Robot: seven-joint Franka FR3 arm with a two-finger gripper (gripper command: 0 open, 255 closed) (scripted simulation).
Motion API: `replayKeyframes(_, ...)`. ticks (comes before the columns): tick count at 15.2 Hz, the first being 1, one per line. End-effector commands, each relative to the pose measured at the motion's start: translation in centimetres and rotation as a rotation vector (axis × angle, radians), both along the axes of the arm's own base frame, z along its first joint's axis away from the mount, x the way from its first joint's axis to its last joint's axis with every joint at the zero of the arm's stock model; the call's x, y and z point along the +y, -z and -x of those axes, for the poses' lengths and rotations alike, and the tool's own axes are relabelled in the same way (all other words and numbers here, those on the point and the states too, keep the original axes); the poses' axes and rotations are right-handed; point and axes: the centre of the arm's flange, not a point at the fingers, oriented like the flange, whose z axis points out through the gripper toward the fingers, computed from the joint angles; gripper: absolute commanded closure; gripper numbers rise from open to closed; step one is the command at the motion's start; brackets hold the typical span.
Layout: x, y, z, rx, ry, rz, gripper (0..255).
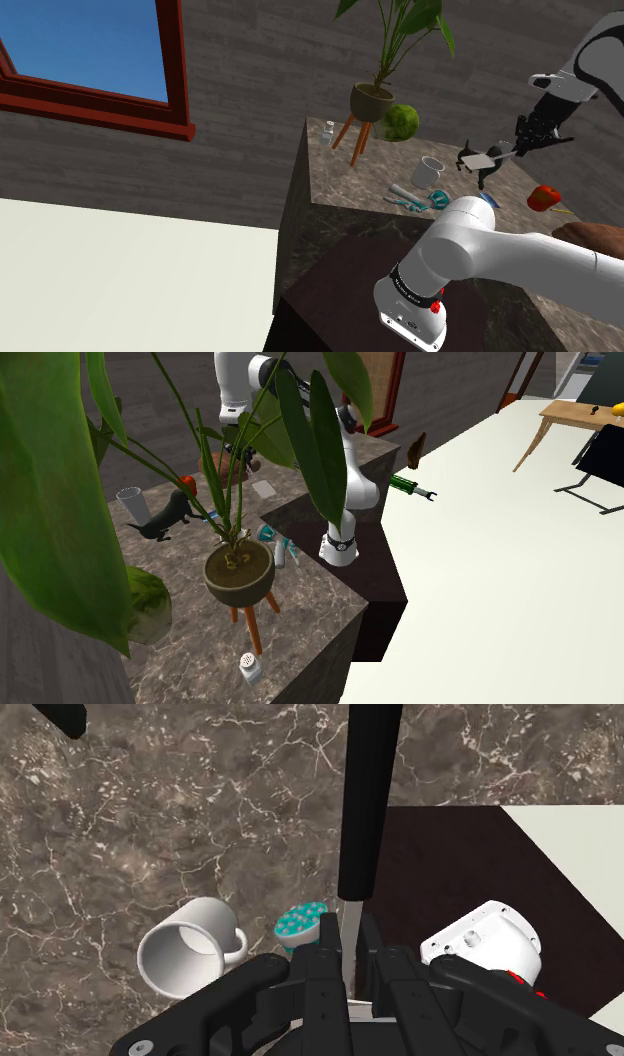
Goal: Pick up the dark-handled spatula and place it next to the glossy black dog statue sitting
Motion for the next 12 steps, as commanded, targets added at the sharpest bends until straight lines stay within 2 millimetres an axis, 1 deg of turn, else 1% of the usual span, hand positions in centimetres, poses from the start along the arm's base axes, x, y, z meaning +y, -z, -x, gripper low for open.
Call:
replayKeyframes(1,-1.6,0.0,2.3,0.001,-0.001,0.000,255)
replayKeyframes(10,-9.0,0.0,11.7,0.001,-0.001,0.000,255)
replayKeyframes(11,-10.0,0.0,13.0,0.001,-0.001,0.000,255)
replayKeyframes(12,-10.0,0.6,13.0,0.001,-0.001,0.000,255)
